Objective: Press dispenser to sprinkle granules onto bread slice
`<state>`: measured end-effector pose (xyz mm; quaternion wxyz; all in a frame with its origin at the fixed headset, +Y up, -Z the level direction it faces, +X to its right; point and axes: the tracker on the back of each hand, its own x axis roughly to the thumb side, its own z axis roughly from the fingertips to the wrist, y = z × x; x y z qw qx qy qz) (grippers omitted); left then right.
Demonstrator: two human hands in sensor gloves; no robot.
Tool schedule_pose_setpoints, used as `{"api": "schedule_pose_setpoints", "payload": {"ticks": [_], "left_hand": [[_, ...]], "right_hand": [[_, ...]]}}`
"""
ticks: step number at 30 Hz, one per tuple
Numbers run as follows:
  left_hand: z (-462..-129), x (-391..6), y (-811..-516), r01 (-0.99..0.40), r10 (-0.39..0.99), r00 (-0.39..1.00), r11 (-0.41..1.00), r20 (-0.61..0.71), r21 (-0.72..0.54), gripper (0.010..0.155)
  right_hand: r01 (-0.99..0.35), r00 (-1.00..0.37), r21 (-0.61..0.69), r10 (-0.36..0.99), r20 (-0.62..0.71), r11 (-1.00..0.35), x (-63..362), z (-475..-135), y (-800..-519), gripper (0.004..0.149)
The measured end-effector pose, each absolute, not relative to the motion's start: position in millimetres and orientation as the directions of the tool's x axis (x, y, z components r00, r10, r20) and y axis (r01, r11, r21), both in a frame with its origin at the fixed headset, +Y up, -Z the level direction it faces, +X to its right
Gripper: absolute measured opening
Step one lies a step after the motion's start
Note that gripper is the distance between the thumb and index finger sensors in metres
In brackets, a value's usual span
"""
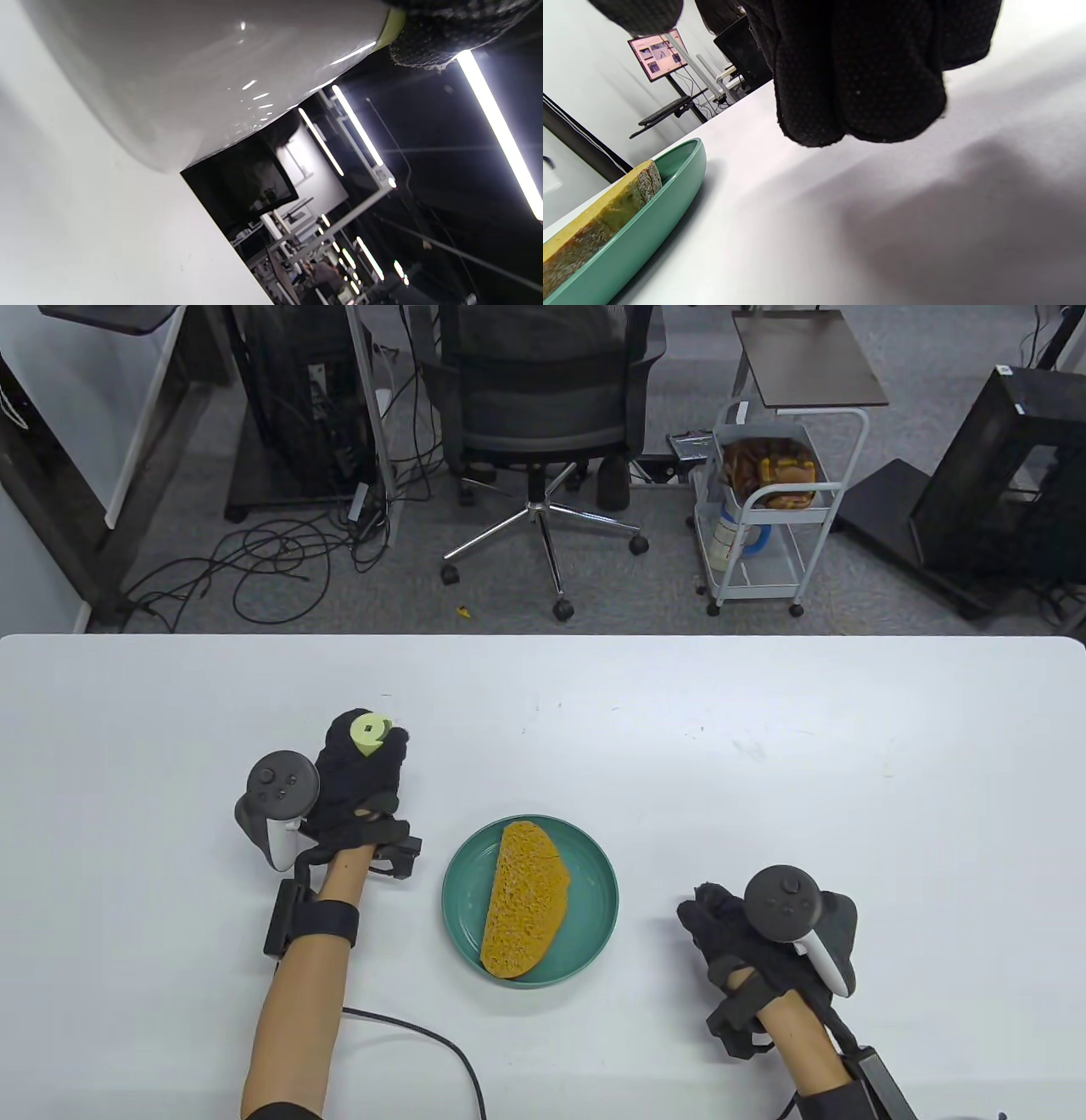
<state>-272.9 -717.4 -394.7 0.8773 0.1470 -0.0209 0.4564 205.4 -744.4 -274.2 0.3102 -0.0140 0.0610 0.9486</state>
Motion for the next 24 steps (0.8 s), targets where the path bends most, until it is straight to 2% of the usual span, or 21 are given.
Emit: {"api": "schedule_pose_setpoints", "payload": {"ticks": [3, 5, 7, 8, 9, 12, 13, 14, 15, 17, 18, 22, 24], "left_hand": [[-375.2, -258.0, -688.7, -0.693, 0.650, 0.720, 0.690, 0.243, 0.208, 0.066], [-363.2, -238.0, -669.7, -0.539, 0.475, 0.829, 0.821, 0.296, 0.191, 0.066], [-353.1, -210.0, -655.9, -0.315, 0.230, 0.912, 0.923, 0.339, 0.220, 0.066], [-347.5, -190.1, -651.6, -0.173, 0.077, 0.926, 0.956, 0.370, 0.235, 0.066], [-344.9, -177.0, -650.3, -0.094, -0.010, 0.919, 0.965, 0.394, 0.244, 0.066], [-336.6, -121.3, -658.7, 0.242, -0.349, 0.805, 0.931, 0.479, 0.271, 0.066], [-333.0, -101.0, -667.8, 0.447, -0.569, 0.675, 0.822, 0.470, 0.353, 0.066], [-330.8, -89.2, -676.6, 0.568, -0.700, 0.553, 0.714, 0.453, 0.410, 0.065], [-329.0, -75.6, -693.5, 0.695, -0.837, 0.356, 0.534, 0.416, 0.481, 0.065], [-327.0, -63.8, -713.8, 0.772, -0.891, 0.165, 0.383, 0.422, 0.507, 0.065], [-326.6, -62.2, -715.9, 0.772, -0.892, 0.167, 0.383, 0.420, 0.507, 0.065], [-329.9, -77.2, -704.1, 0.671, -0.764, 0.460, 0.633, 0.453, 0.385, 0.065], [-331.7, -98.2, -694.2, 0.532, -0.612, 0.656, 0.790, 0.441, 0.305, 0.065]], "right_hand": [[-0.614, -0.789, 0.090, 0.611, -0.067, -0.784, 209.1, -272.9, -742.8, 0.061], [-0.625, -0.781, 0.075, 0.621, -0.066, -0.777, 212.0, -272.2, -741.6, 0.061], [-0.635, -0.772, 0.069, 0.632, -0.059, -0.769, 214.0, -272.1, -741.3, 0.061], [-0.637, -0.771, 0.069, 0.634, -0.057, -0.768, 215.4, -272.1, -741.5, 0.061], [-0.638, -0.770, 0.071, 0.635, -0.054, -0.767, 216.2, -271.9, -742.4, 0.061], [-0.672, -0.738, 0.135, 0.673, -0.042, -0.728, 216.7, -270.8, -751.4, 0.061], [-0.686, -0.725, 0.143, 0.687, -0.051, -0.713, 215.8, -270.3, -753.5, 0.061], [-0.686, -0.724, 0.147, 0.688, -0.049, -0.712, 215.0, -270.4, -754.0, 0.061], [-0.671, -0.738, 0.149, 0.674, -0.033, -0.726, 213.0, -270.7, -753.7, 0.060], [-0.646, -0.759, 0.141, 0.651, -0.017, -0.750, 211.1, -269.8, -751.5, 0.060], [-0.640, -0.764, 0.138, 0.645, -0.012, -0.756, 210.9, -269.3, -750.3, 0.060], [-0.661, -0.747, 0.123, 0.665, -0.006, -0.741, 212.0, -269.5, -747.6, 0.060], [-0.669, -0.741, 0.122, 0.672, -0.019, -0.734, 214.2, -270.1, -748.8, 0.060]]}}
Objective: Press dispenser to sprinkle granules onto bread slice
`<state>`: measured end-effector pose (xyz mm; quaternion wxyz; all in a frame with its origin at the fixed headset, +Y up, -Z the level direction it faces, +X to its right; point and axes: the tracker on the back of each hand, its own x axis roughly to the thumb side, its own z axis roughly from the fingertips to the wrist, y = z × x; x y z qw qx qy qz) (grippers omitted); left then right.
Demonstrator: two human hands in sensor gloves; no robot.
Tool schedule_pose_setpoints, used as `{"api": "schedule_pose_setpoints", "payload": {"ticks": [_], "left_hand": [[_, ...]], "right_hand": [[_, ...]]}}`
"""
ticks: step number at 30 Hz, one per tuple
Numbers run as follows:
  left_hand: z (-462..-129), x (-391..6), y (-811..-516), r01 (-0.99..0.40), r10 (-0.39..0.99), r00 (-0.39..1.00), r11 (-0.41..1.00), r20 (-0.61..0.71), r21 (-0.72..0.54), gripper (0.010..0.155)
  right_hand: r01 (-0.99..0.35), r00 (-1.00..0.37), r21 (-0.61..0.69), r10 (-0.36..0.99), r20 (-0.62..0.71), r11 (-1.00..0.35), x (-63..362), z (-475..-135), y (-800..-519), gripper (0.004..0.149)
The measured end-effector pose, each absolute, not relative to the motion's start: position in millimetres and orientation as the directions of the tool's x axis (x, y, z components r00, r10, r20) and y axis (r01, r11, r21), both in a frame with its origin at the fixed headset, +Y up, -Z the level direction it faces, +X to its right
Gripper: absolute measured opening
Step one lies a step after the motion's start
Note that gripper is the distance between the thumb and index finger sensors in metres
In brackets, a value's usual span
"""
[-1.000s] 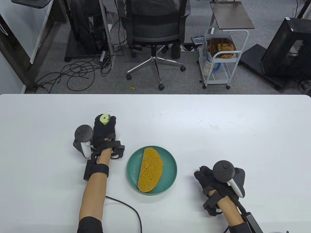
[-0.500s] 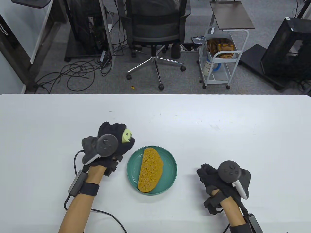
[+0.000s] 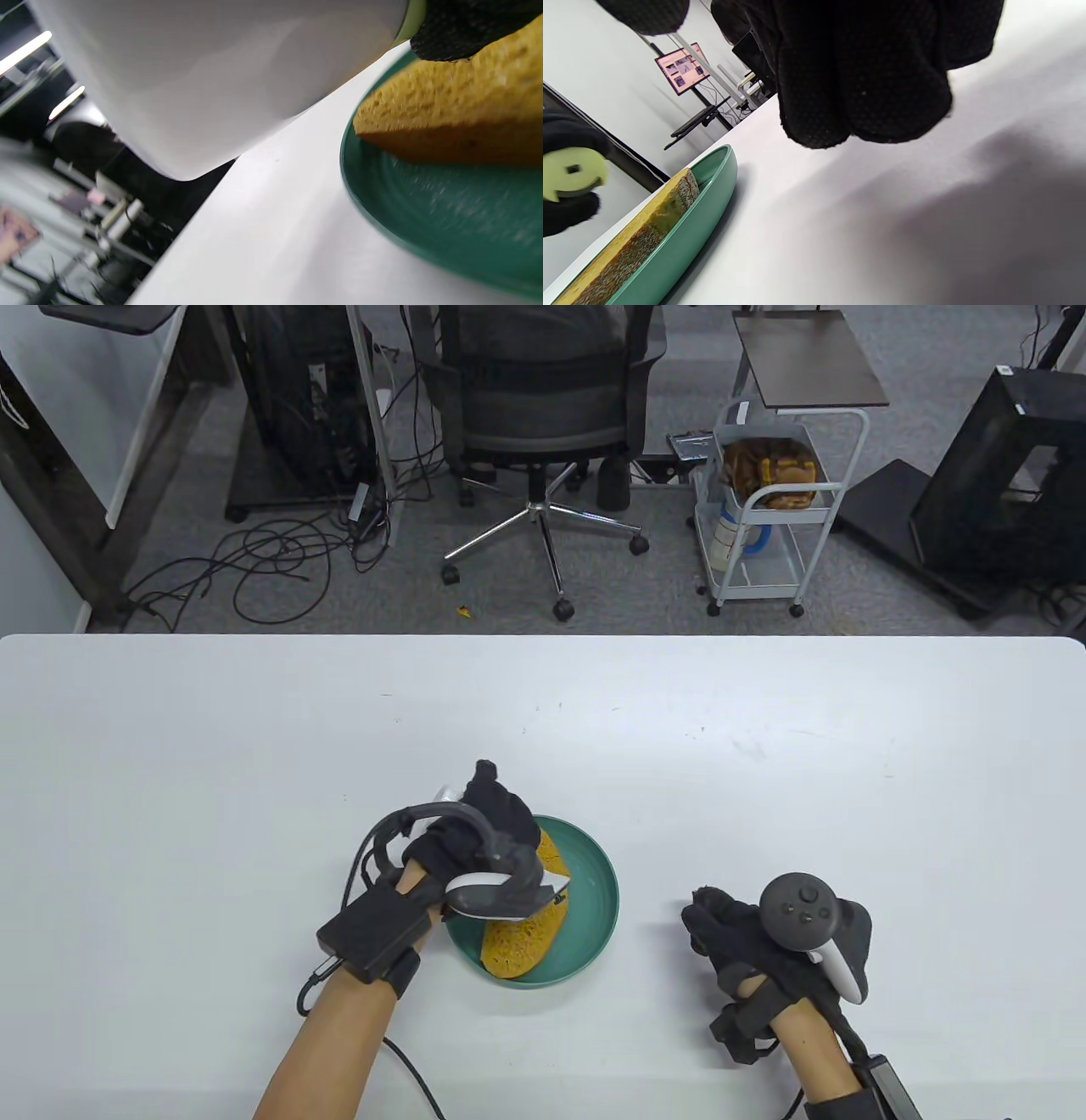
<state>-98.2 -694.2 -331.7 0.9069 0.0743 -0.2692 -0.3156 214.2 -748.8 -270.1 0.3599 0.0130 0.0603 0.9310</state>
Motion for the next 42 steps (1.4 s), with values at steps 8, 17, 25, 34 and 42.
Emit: {"api": "schedule_pose_setpoints", "payload": {"ticks": [8, 17, 25, 34, 42], "left_hand": [[-330.4, -233.9, -715.4, -0.751, 0.747, 0.659, 0.659, 0.091, 0.027, 0.065], [-329.4, -225.0, -703.1, -0.697, 0.693, 0.708, 0.717, 0.132, -0.026, 0.065], [-284.3, -71.5, -712.4, 0.715, -0.840, 0.232, 0.489, 0.490, 0.499, 0.064], [-299.9, -99.5, -696.5, 0.403, -0.458, 0.685, 0.886, 0.566, 0.228, 0.065], [-316.8, -224.4, -727.5, -0.757, 0.752, 0.639, 0.652, 0.161, -0.041, 0.066]], "right_hand": [[-0.695, -0.717, 0.111, 0.696, -0.035, -0.710, 219.0, -272.2, -749.9, 0.060], [-0.695, -0.716, 0.128, 0.698, -0.025, -0.708, 216.4, -272.2, -750.4, 0.060], [-0.697, -0.714, 0.142, 0.699, -0.037, -0.703, 215.5, -272.6, -753.9, 0.060], [-0.694, -0.716, 0.133, 0.697, -0.032, -0.707, 217.4, -273.1, -752.6, 0.060], [-0.694, -0.716, 0.140, 0.697, -0.031, -0.706, 215.8, -273.2, -752.8, 0.060]]}}
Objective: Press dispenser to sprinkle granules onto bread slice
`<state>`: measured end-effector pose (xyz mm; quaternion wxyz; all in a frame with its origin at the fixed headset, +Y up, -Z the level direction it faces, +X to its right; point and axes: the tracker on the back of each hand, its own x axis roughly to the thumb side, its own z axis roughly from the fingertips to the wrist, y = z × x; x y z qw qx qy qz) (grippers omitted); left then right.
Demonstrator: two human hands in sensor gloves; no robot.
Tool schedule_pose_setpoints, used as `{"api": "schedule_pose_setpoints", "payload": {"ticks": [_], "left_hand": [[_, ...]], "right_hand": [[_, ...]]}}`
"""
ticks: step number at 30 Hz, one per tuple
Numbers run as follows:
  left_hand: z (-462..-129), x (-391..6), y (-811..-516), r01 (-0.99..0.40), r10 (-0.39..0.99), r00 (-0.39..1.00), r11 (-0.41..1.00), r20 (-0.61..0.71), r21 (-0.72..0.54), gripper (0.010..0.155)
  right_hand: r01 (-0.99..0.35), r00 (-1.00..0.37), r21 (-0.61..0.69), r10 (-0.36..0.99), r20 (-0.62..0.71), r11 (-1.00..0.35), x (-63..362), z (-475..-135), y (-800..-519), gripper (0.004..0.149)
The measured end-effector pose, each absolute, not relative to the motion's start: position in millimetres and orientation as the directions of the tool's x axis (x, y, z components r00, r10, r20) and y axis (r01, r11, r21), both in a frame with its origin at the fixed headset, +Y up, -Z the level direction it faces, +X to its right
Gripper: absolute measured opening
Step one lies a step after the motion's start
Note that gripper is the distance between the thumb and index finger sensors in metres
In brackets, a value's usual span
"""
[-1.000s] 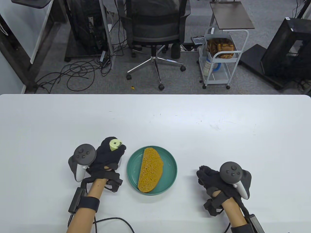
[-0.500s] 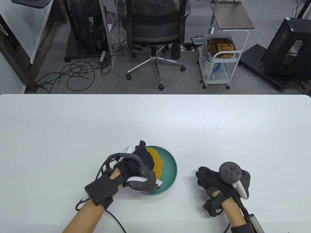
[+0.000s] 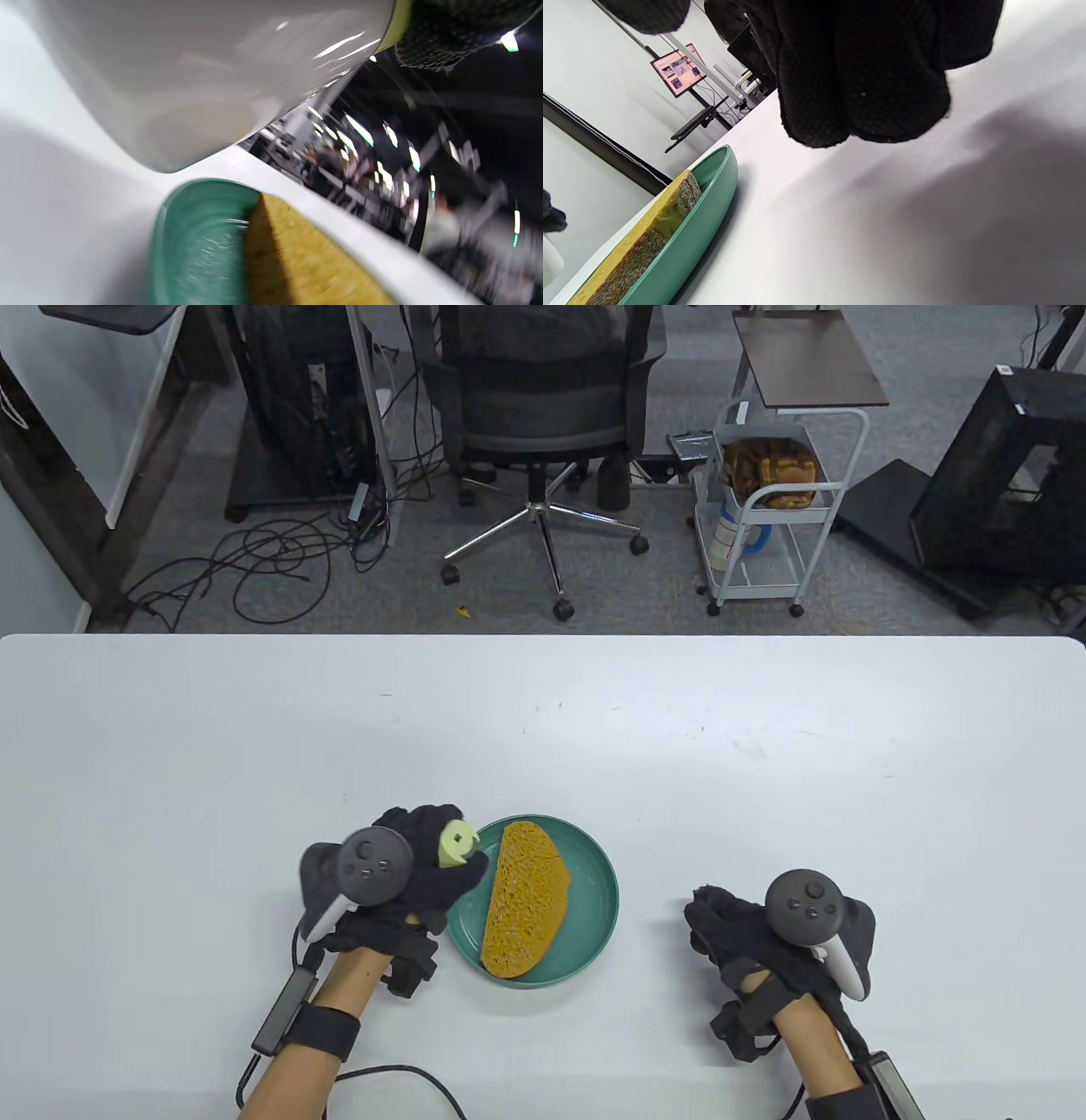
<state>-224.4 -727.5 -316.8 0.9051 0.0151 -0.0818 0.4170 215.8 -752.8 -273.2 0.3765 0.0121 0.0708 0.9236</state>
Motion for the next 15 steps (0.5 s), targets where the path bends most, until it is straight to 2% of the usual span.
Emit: {"api": "schedule_pose_setpoints", "payload": {"ticks": [2, 3, 6, 8, 10, 12, 13, 14, 15], "left_hand": [[-316.6, -238.0, -735.7, -0.864, 0.864, 0.496, 0.501, 0.087, -0.053, 0.066], [-316.4, -240.8, -736.1, -0.874, 0.874, 0.480, 0.484, 0.079, -0.044, 0.065], [-315.6, -238.1, -724.6, -0.833, 0.833, 0.545, 0.551, 0.099, -0.053, 0.065], [-314.9, -225.0, -709.0, -0.741, 0.740, 0.653, 0.668, 0.160, -0.068, 0.065], [-312.2, -202.2, -690.7, -0.559, 0.553, 0.791, 0.827, 0.262, -0.060, 0.065], [-304.0, -169.2, -676.8, -0.253, 0.221, 0.880, 0.967, 0.420, 0.019, 0.065], [-297.2, -147.2, -673.1, -0.012, -0.041, 0.872, 0.995, 0.488, 0.104, 0.065], [-289.2, -129.5, -673.5, 0.178, -0.249, 0.807, 0.967, 0.535, 0.183, 0.065], [-276.9, -105.4, -680.1, 0.418, -0.535, 0.624, 0.844, 0.570, 0.335, 0.065]], "right_hand": [[-0.694, -0.716, 0.140, 0.697, -0.031, -0.707, 215.6, -272.8, -753.0, 0.060], [-0.694, -0.716, 0.140, 0.698, -0.031, -0.706, 215.6, -272.7, -753.0, 0.060], [-0.696, -0.715, 0.136, 0.699, -0.035, -0.705, 216.1, -272.8, -753.1, 0.060], [-0.697, -0.713, 0.137, 0.700, -0.038, -0.704, 216.3, -272.8, -753.2, 0.060], [-0.695, -0.716, 0.140, 0.697, -0.041, -0.705, 216.1, -272.6, -753.3, 0.060], [-0.691, -0.719, 0.142, 0.693, -0.040, -0.709, 215.8, -272.4, -753.4, 0.060], [-0.687, -0.723, 0.144, 0.690, -0.039, -0.712, 215.2, -272.3, -753.4, 0.060], [-0.684, -0.726, 0.145, 0.687, -0.037, -0.715, 214.9, -272.3, -753.5, 0.060], [-0.680, -0.730, 0.146, 0.683, -0.035, -0.719, 214.3, -272.2, -753.6, 0.060]]}}
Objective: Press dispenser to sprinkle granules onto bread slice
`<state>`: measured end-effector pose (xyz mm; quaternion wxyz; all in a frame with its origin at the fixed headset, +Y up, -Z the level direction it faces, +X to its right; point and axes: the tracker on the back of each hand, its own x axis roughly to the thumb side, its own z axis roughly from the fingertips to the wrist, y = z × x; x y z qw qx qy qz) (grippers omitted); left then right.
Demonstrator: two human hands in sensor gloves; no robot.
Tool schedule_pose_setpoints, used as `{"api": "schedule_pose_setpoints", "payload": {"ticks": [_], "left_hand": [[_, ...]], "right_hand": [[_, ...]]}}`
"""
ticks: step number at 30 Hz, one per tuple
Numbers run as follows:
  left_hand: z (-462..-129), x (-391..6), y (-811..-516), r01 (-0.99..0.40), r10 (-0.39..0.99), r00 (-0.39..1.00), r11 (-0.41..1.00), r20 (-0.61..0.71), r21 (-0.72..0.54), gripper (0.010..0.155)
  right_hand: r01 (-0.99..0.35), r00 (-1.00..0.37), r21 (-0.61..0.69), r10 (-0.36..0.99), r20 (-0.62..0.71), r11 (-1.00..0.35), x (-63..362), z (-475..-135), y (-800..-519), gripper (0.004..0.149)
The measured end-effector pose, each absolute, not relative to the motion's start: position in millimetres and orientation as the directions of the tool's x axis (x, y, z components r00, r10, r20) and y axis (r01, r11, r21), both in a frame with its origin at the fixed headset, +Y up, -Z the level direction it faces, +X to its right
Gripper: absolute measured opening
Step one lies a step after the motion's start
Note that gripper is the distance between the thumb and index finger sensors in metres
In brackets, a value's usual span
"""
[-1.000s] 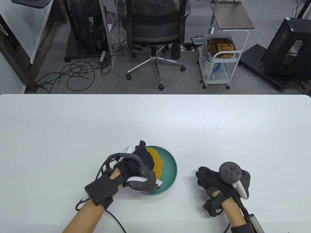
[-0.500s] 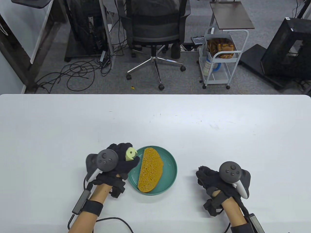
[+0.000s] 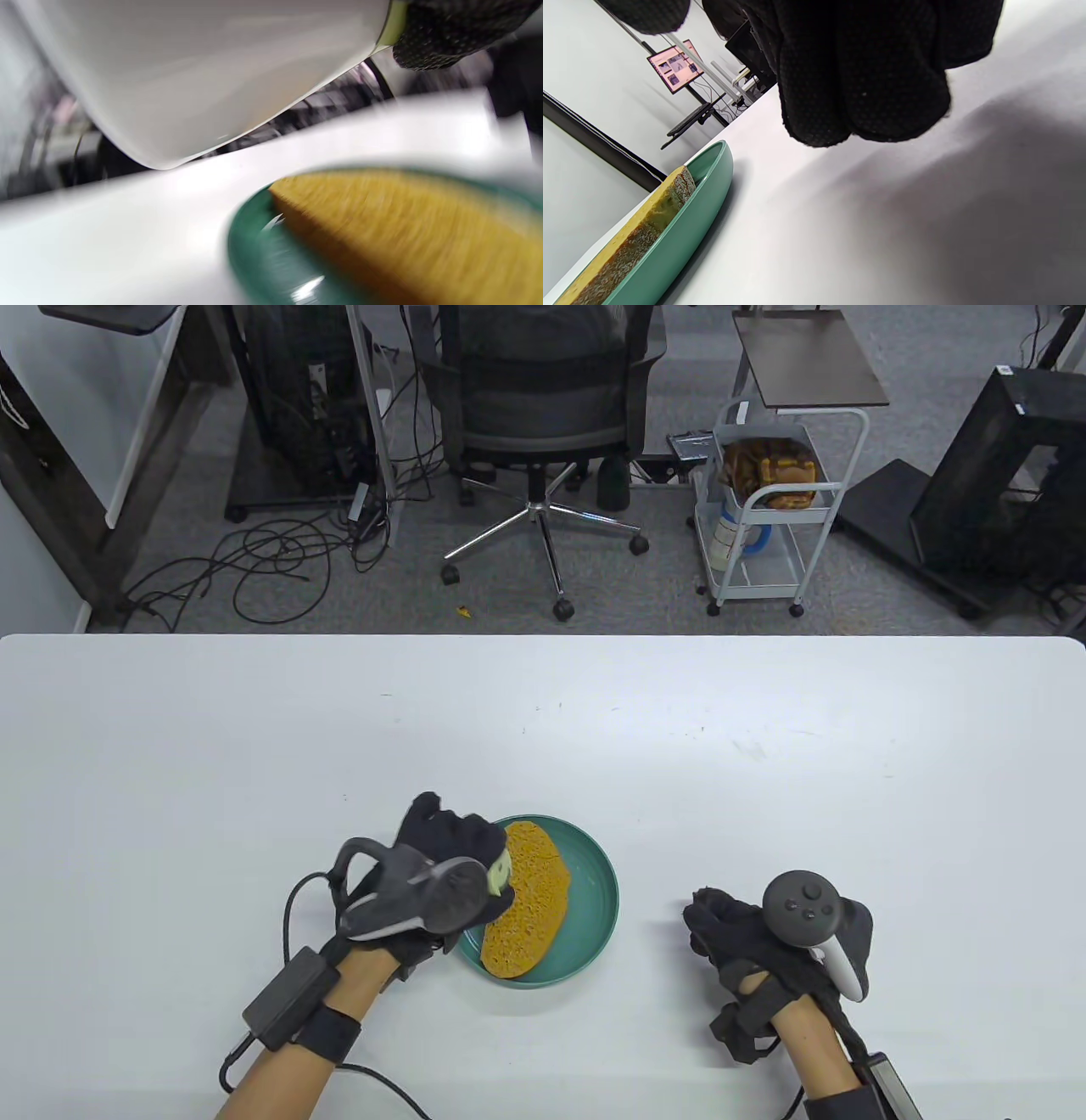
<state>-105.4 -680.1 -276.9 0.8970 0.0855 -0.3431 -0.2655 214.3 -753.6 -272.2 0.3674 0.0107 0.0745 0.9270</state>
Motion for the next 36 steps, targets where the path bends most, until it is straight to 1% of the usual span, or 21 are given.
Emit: {"api": "schedule_pose_setpoints", "payload": {"ticks": [1, 3, 4, 7, 10, 11, 12, 13, 14, 15, 16, 17, 18, 19, 20, 22, 23, 25, 29, 32, 36], "left_hand": [[-264.9, -87.0, -689.8, 0.565, -0.735, 0.420, 0.670, 0.532, 0.481, 0.065], [-250.6, -68.1, -705.3, 0.631, -0.844, 0.166, 0.488, 0.510, 0.603, 0.065], [-246.8, -61.7, -710.9, 0.631, -0.837, 0.109, 0.475, 0.536, 0.613, 0.065], [-247.1, -56.2, -714.1, 0.635, -0.822, 0.109, 0.490, 0.559, 0.597, 0.065], [-254.0, -64.3, -706.7, 0.596, -0.762, 0.264, 0.611, 0.591, 0.522, 0.065], [-258.8, -72.8, -700.7, 0.544, -0.692, 0.391, 0.706, 0.607, 0.454, 0.065], [-261.8, -80.3, -696.5, 0.494, -0.630, 0.477, 0.769, 0.613, 0.405, 0.065], [-265.9, -95.6, -690.0, 0.365, -0.510, 0.600, 0.860, 0.616, 0.357, 0.065], [-270.7, -113.0, -684.2, 0.196, -0.352, 0.726, 0.929, 0.591, 0.313, 0.064], [-273.7, -123.9, -681.9, 0.101, -0.243, 0.785, 0.957, 0.569, 0.270, 0.065], [-278.7, -143.4, -680.7, -0.072, -0.050, 0.849, 0.975, 0.525, 0.210, 0.065], [-283.4, -160.3, -682.1, -0.211, 0.111, 0.874, 0.964, 0.474, 0.163, 0.065], [-286.2, -170.4, -683.9, -0.286, 0.201, 0.874, 0.949, 0.442, 0.133, 0.066], [-289.5, -185.7, -687.8, -0.388, 0.326, 0.862, 0.917, 0.388, 0.092, 0.067], [-292.6, -201.5, -693.7, -0.492, 0.444, 0.826, 0.868, 0.346, 0.061, 0.069], [-296.4, -223.5, -705.0, -0.621, 0.598, 0.747, 0.783, 0.290, -0.016, 0.075], [-296.7, -231.6, -710.1, -0.666, 0.646, 0.712, 0.745, 0.273, -0.027, 0.076], [-295.7, -248.0, -721.1, -0.726, 0.717, 0.669, 0.686, 0.194, -0.034, 0.078], [-292.1, -269.5, -740.6, -0.768, 0.766, 0.638, 0.641, 0.085, -0.010, 0.077], [-289.8, -280.2, -756.5, -0.799, 0.800, 0.600, 0.601, 0.014, -0.022, 0.079], [-288.9, -287.7, -774.3, -0.821, 0.821, 0.571, 0.570, -0.013, -0.047, 0.078]], "right_hand": [[-0.675, -0.734, 0.150, 0.678, -0.034, -0.723, 213.6, -271.9, -754.0, 0.060], [-0.671, -0.737, 0.153, 0.675, -0.033, -0.726, 213.2, -271.7, -754.3, 0.060], [-0.670, -0.738, 0.152, 0.674, -0.032, -0.726, 213.1, -271.7, -754.3, 0.060], [-0.676, -0.733, 0.145, 0.680, -0.030, -0.722, 214.0, -271.6, -753.0, 0.060], [-0.678, -0.731, 0.141, 0.682, -0.028, -0.721, 214.5, -271.6, -752.0, 0.060], [-0.678, -0.731, 0.141, 0.681, -0.026, -0.722, 214.6, -271.9, -752.2, 0.060], [-0.677, -0.732, 0.142, 0.681, -0.025, -0.722, 214.5, -272.0, -752.1, 0.060], [-0.676, -0.732, 0.144, 0.681, -0.024, -0.723, 214.4, -272.2, -752.3, 0.060], [-0.676, -0.732, 0.146, 0.681, -0.024, -0.722, 214.1, -272.3, -752.4, 0.060], [-0.676, -0.732, 0.147, 0.681, -0.023, -0.722, 214.0, -272.2, -752.4, 0.060], [-0.674, -0.734, 0.149, 0.679, -0.023, -0.724, 213.6, -272.3, -752.7, 0.060], [-0.670, -0.737, 0.151, 0.675, -0.023, -0.727, 213.2, -272.4, -753.3, 0.060], [-0.668, -0.739, 0.154, 0.674, -0.024, -0.728, 213.0, -272.5, -753.9, 0.060], [-0.666, -0.741, 0.159, 0.671, -0.027, -0.729, 212.9, -272.6, -755.2, 0.060], [-0.665, -0.742, 0.164, 0.670, -0.030, -0.729, 213.0, -272.7, -756.3, 0.060], [-0.666, -0.741, 0.167, 0.671, -0.037, -0.727, 213.5, -272.7, -757.5, 0.060], [-0.668, -0.740, 0.165, 0.672, -0.039, -0.726, 213.8, -272.8, -757.6, 0.060], [-0.670, -0.738, 0.162, 0.673, -0.044, -0.724, 214.5, -272.8, -757.5, 0.060], [-0.672, -0.737, 0.161, 0.673, -0.053, -0.723, 215.5, -272.6, -758.4, 0.060], [-0.668, -0.741, 0.168, 0.669, -0.058, -0.725, 215.3, -273.0, -760.1, 0.060], [-0.663, -0.746, 0.176, 0.664, -0.062, -0.728, 214.9, -272.8, -761.3, 0.060]]}}
